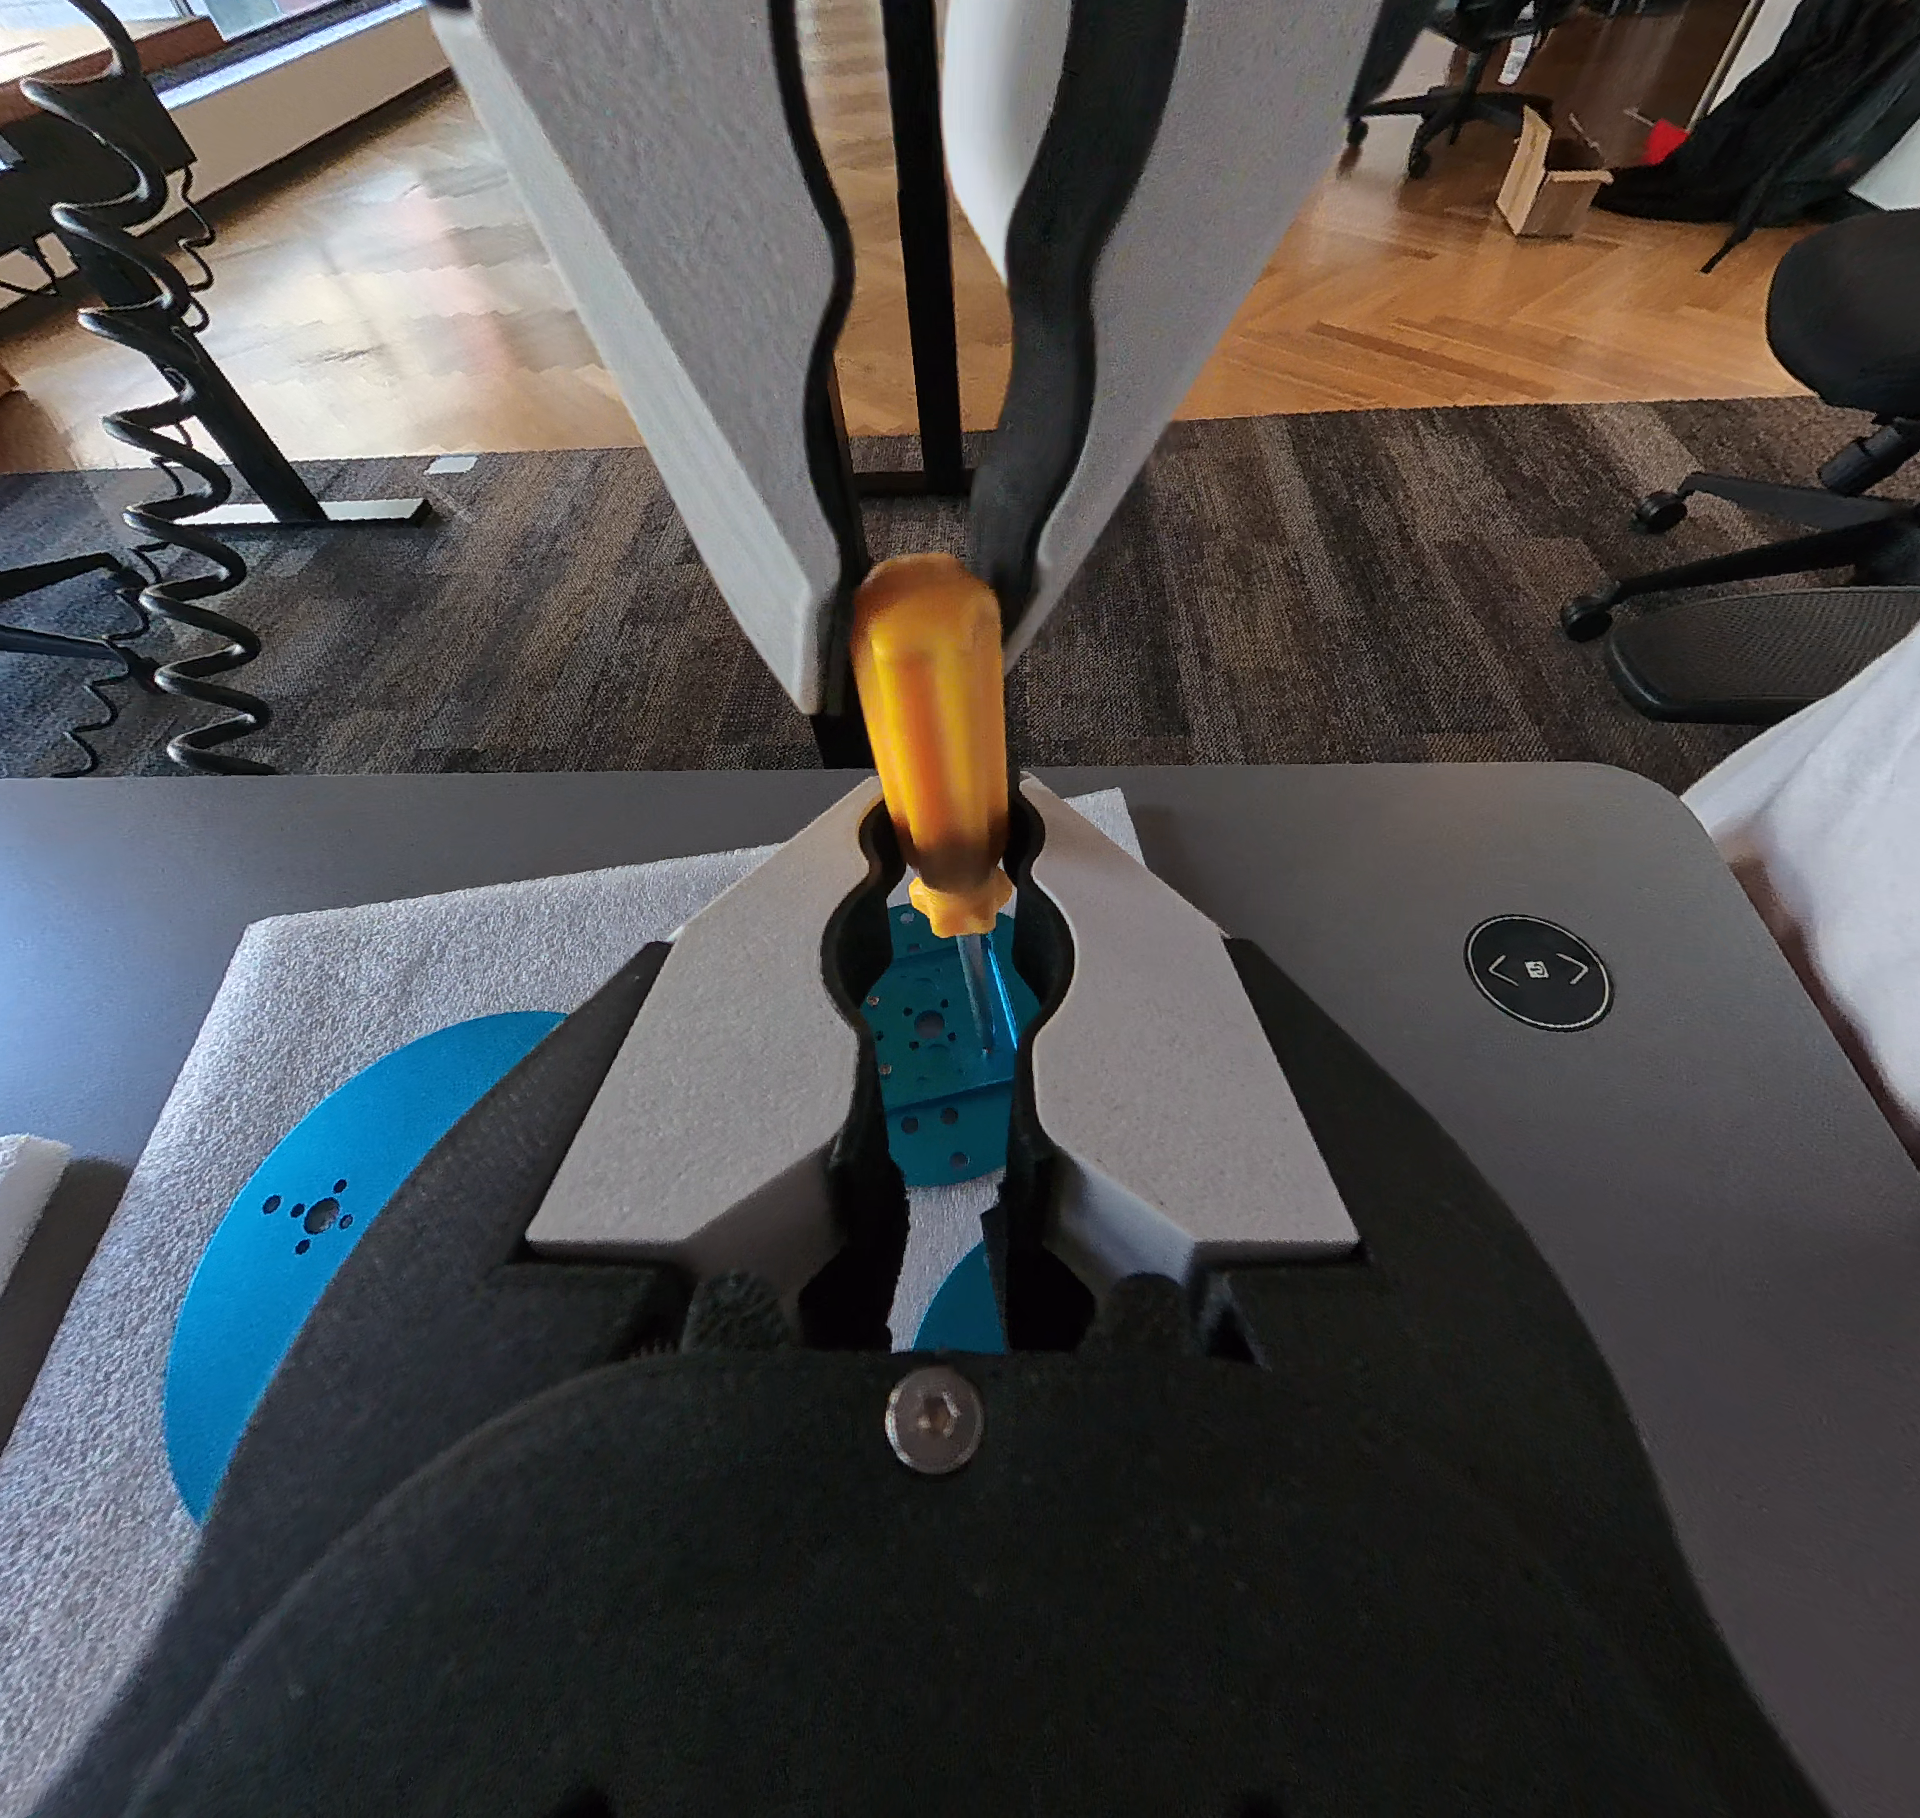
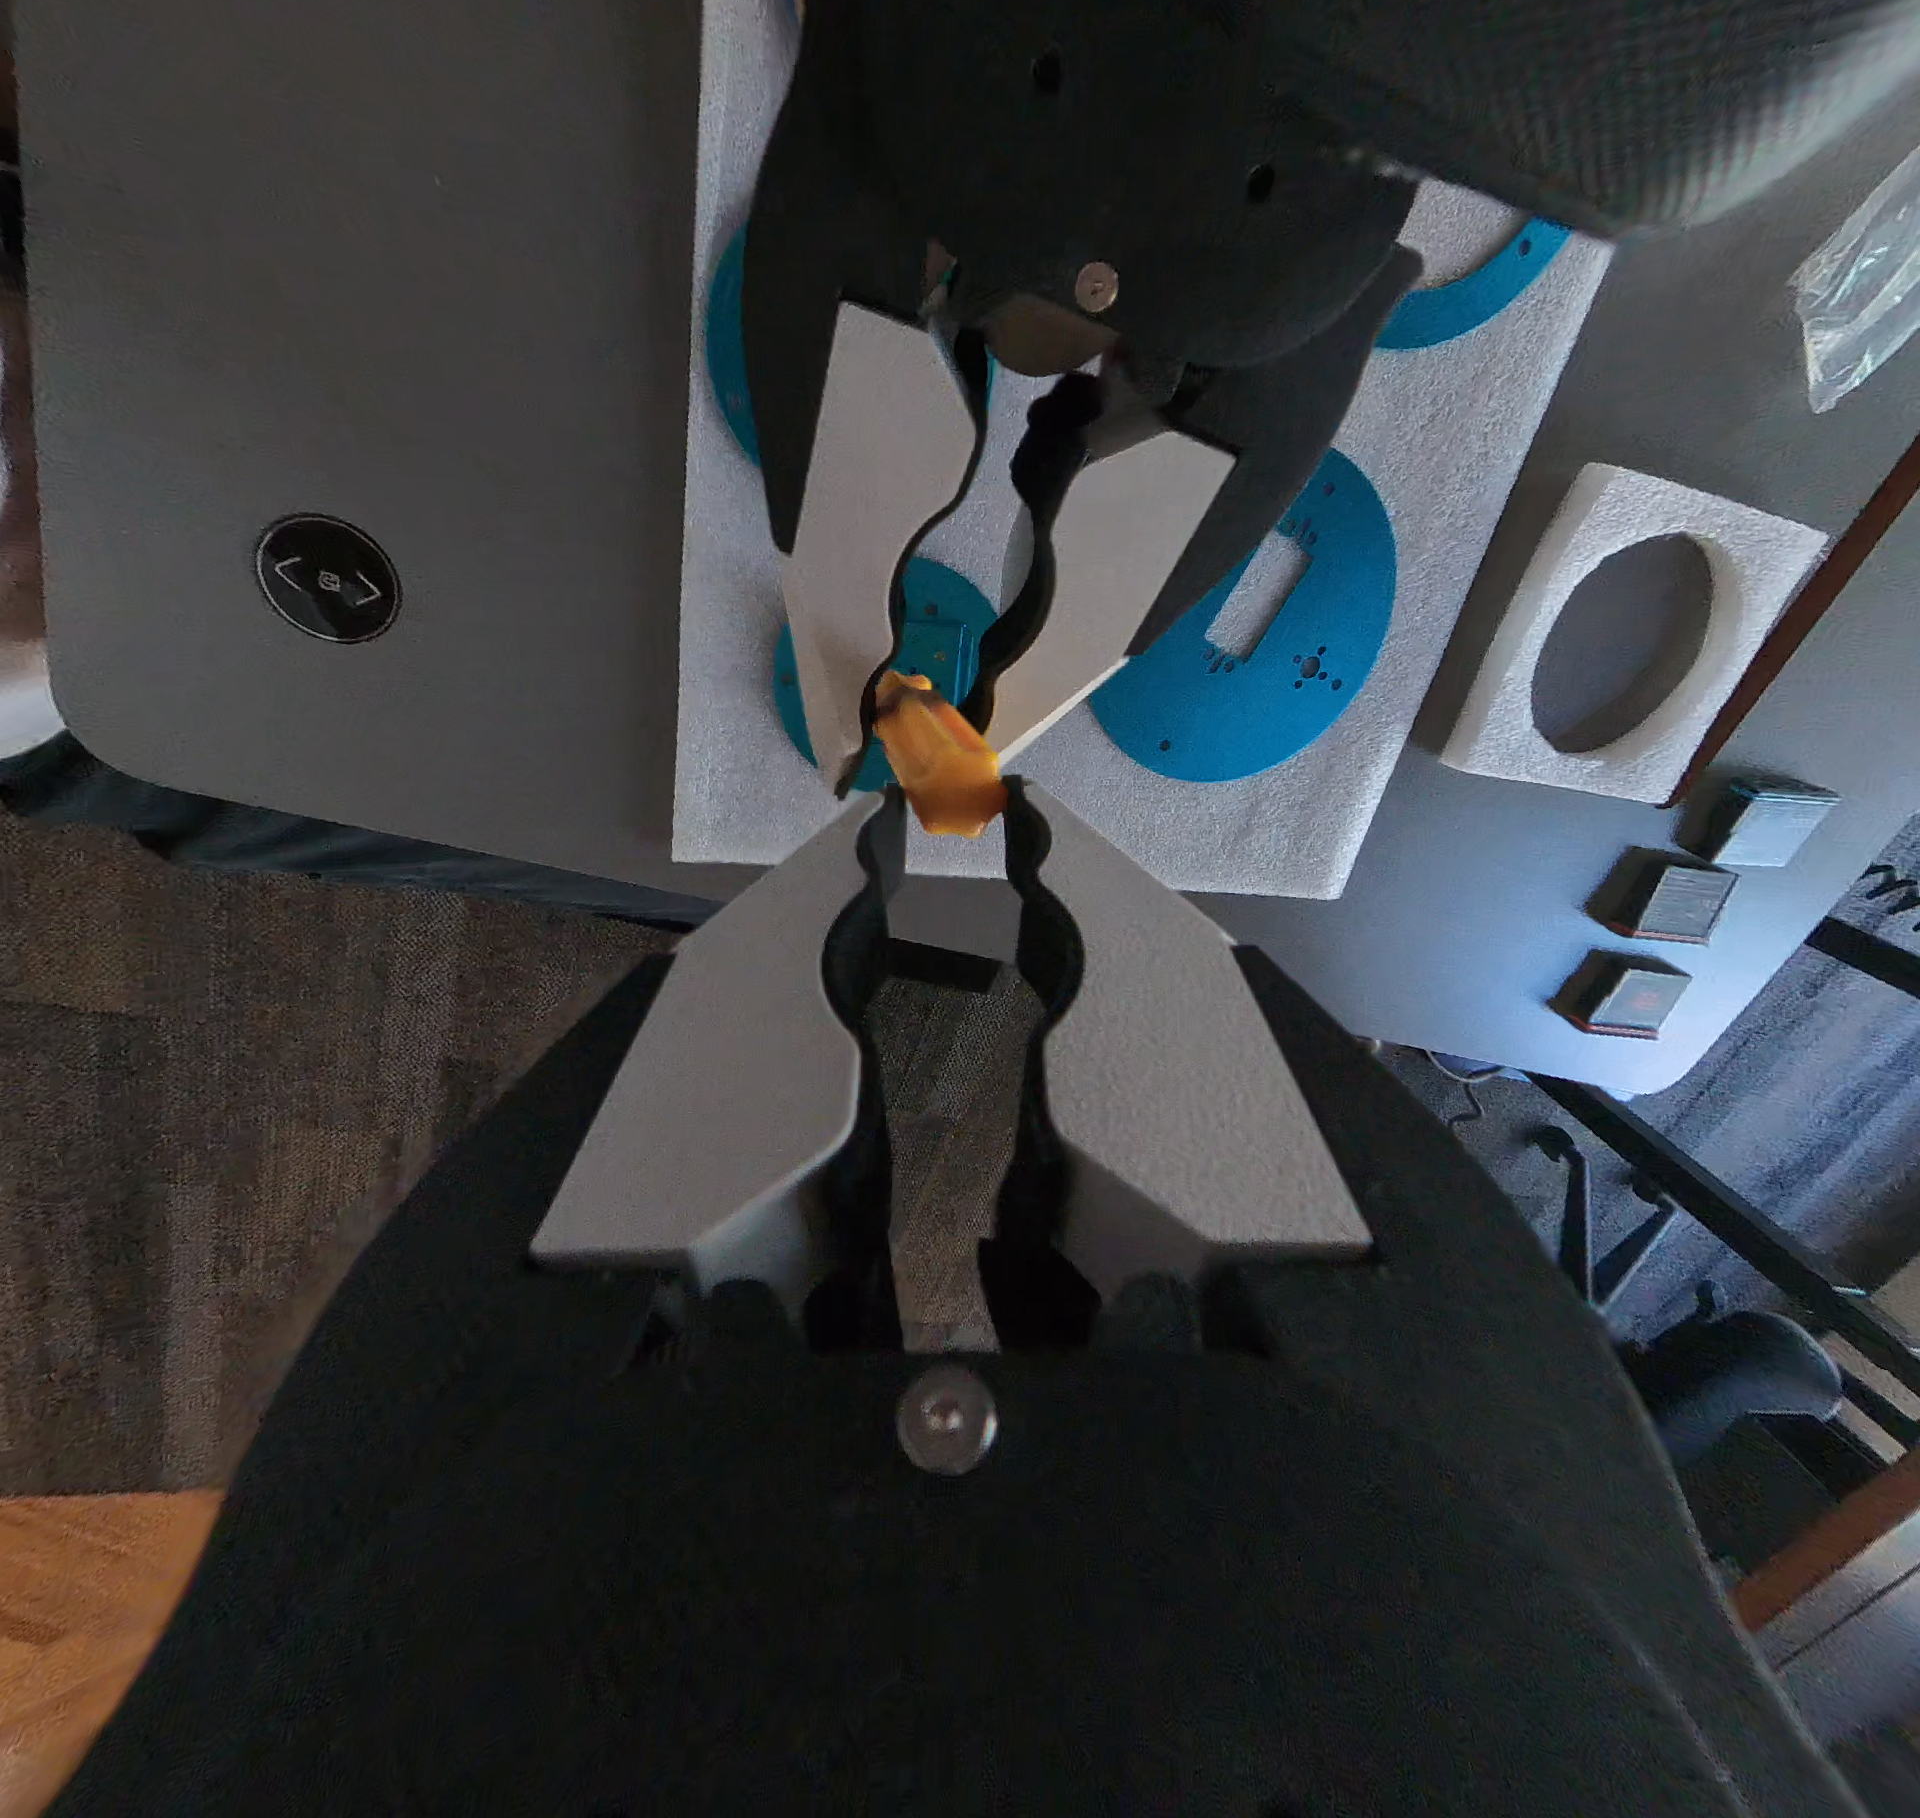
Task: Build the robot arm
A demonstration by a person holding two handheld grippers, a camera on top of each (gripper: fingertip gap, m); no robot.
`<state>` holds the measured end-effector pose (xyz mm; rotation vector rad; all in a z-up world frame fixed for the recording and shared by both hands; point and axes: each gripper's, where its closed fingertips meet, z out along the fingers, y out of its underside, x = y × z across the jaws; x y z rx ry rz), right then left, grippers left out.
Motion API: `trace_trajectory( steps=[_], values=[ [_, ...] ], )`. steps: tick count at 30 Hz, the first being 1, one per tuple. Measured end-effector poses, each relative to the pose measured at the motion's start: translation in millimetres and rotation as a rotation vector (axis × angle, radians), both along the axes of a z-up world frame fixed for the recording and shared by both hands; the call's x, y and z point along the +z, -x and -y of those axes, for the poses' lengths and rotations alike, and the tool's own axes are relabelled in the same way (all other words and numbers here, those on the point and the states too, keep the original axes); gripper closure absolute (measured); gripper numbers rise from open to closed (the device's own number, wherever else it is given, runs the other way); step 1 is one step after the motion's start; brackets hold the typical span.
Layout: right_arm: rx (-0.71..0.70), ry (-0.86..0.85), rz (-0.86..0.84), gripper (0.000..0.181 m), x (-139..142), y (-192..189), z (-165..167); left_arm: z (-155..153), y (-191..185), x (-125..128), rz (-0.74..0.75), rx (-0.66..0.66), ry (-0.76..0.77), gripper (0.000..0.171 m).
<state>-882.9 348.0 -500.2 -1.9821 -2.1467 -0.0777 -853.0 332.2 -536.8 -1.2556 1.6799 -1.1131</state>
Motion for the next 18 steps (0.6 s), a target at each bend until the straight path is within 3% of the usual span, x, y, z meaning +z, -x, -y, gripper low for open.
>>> trace_trajectory(
  steps=[2,4,7,8,10,15,18],
  values=[
    [-0.057,0.049,-0.009,0.165,0,1,1,2,1,0,-0.004,-0.009,0.006,0.156],
    [-0.204,0.116,-0.024,0.166,-1,-1,0,0,-2,-1,-0.002,0.012,0.0,0.156],
    [-0.637,0.192,-0.087,0.166,-3,-3,1,-1,-7,-3,-0.015,0.029,-0.018,0.16],
    [-0.717,0.194,-0.114,0.165,-3,-2,3,-1,-7,-3,-0.014,0.024,-0.016,0.161],
    [-0.665,0.162,-0.098,0.166,-3,-1,6,3,-6,-3,-0.008,0.004,-0.01,0.161],
    [-0.234,0.072,-0.077,0.163,0,6,1,1,-5,-3,-0.006,0.002,0.013,0.161],
    [-0.143,0.09,-0.09,0.164,-2,7,3,2,-5,-3,-0.006,-0.004,0.016,0.162]
  ],
)
